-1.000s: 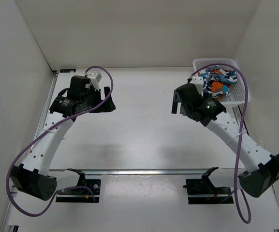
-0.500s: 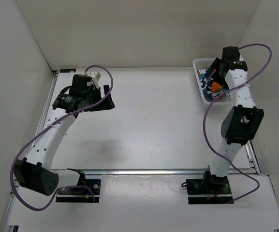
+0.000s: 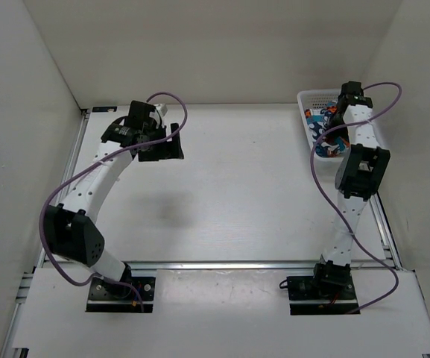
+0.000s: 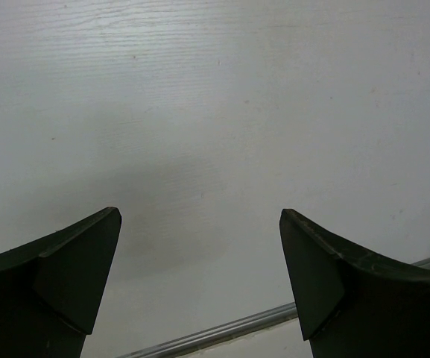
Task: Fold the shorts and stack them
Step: Grab the shorts from the pile, then move the shorts to the center of the board
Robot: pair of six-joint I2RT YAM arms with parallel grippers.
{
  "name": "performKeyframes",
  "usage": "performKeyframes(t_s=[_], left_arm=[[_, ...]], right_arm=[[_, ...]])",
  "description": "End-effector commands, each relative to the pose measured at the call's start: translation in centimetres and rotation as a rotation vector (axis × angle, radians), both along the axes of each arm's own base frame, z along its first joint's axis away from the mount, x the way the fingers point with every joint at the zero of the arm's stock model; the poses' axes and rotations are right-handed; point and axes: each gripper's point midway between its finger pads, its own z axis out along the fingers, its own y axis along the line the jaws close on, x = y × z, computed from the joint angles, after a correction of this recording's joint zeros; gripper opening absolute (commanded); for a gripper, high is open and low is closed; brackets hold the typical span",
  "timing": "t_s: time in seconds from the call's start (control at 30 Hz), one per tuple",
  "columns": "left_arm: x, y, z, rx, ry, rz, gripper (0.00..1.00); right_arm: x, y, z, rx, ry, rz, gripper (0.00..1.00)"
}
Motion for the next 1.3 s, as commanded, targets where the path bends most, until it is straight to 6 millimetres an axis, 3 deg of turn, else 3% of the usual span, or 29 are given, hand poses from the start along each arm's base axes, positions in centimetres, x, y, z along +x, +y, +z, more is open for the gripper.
performKeyframes(t_s=[0.0,0.03,0.1,0.17,0.27,0.33,0.37,0.43,0.47,0.53,0.57,0.63,0.67,0.7,0.73,0.77,0.8,0.83,0.87,0.9,0.97,1.0,1.03,1.07,1.1,1.13,1.2,1.23,1.27], left_arm=[[1.2,-0.6,1.8,-0.034,-0.048,-0.034,1.00],[1.2,-0.9,2.3,-0.046,-0.056,-0.042,1.00],[1.4,-1.1,2.3,-0.054,-0.052,-0.050,1.00],[1.4,-1.4,2.8,-0.067,-0.061,-0.058,1.00],[1.8,-1.3,3.6,-0.080,-0.080,-0.057,1.00],[1.6,-0.9,5.3,-0.101,-0.109,-0.044,1.00],[1.6,-0.3,5.8,-0.108,-0.118,-0.021,1.00],[1.2,0.7,7.5,-0.122,-0.156,0.007,1.00],[1.1,1.5,7.8,-0.121,-0.159,0.039,1.00],[0.9,5.0,10.3,-0.123,-0.211,0.148,1.00],[0.6,5.0,10.1,-0.120,-0.199,0.149,1.00],[0.4,7.7,12.0,-0.133,-0.244,0.244,1.00],[0.0,8.5,12.3,-0.131,-0.249,0.264,1.00],[-0.2,8.9,12.8,-0.148,-0.259,0.282,1.00],[-0.4,9.9,13.2,-0.160,-0.269,0.314,1.00],[-0.9,10.0,13.9,-0.174,-0.287,0.311,1.00],[-0.9,10.2,13.5,-0.179,-0.276,0.313,1.00],[-1.3,10.5,13.7,-0.177,-0.278,0.324,1.00],[-1.6,10.5,13.3,-0.176,-0.268,0.325,1.00],[-1.6,10.3,12.8,-0.181,-0.254,0.318,1.00],[-2.0,10.1,10.8,-0.182,-0.196,0.315,1.00],[-2.2,9.7,10.3,-0.185,-0.181,0.283,1.00],[-2.3,9.0,9.6,-0.188,-0.160,0.247,1.00],[-2.4,7.9,8.6,-0.189,-0.130,0.205,1.00],[-2.2,7.2,7.1,-0.184,-0.078,0.189,1.00],[-2.2,6.8,6.2,-0.173,-0.052,0.182,1.00],[-2.0,5.2,3.9,-0.169,0.008,0.165,1.00],[-1.6,5.0,3.2,-0.154,0.013,0.175,1.00],[-1.7,3.8,2.4,-0.141,0.031,0.156,1.00]], right_arm=[[1.7,0.6,8.9,-0.011,-0.216,0.042,0.00],[1.8,0.7,10.5,-0.010,-0.256,0.048,0.00],[1.5,1.1,15.6,-0.022,-0.363,0.081,0.00],[1.6,3.0,19.8,0.008,-0.475,0.157,0.00],[-1.1,6.6,29.9,0.010,-0.691,0.278,0.00],[-2.7,9.5,34.4,0.011,-0.801,0.357,0.00],[-4.5,11.6,37.3,0.012,-0.865,0.418,0.00],[-6.6,13.9,40.6,0.024,-0.946,0.476,0.00],[-8.4,16.1,42.7,0.032,-0.998,0.543,0.00],[-11.2,20.1,44.0,0.094,-1.029,0.672,0.00],[-11.9,21.1,44.4,0.105,-1.040,0.695,0.00],[-12.9,24.1,42.1,0.178,-0.975,0.772,0.00],[-14.5,27.1,41.2,0.203,-0.953,0.856,0.00],[-14.9,28.5,39.5,0.203,-0.910,0.881,0.00],[-14.8,30.1,34.8,0.207,-0.797,0.911,0.00],[-16.5,32.9,32.5,0.231,-0.737,0.973,0.00],[-17.1,34.1,29.8,0.236,-0.667,0.997,0.03],[-17.7,35.1,27.4,0.239,-0.611,1.018,0.14],[-19.8,36.9,22.6,0.255,-0.485,1.074,0.27],[-21.1,38.0,20.7,0.272,-0.438,1.111,0.34],[-24.5,40.1,17.2,0.275,-0.338,1.191,0.60],[-25.1,39.6,14.4,0.219,-0.276,1.178,0.68],[-25.9,39.1,14.5,0.198,-0.283,1.163,0.84],[-26.2,38.4,14.0,0.184,-0.273,1.140,0.88],[-26.5,37.9,13.9,0.181,-0.275,1.117,0.90],[-26.3,35.6,13.2,0.184,-0.258,1.038,0.89],[-25.8,33.8,13.1,0.208,-0.271,0.966,0.87],[-25.3,32.0,13.3,0.208,-0.283,0.907,0.86],[-25.7,31.1,12.1,0.222,-0.250,0.887,0.86]])
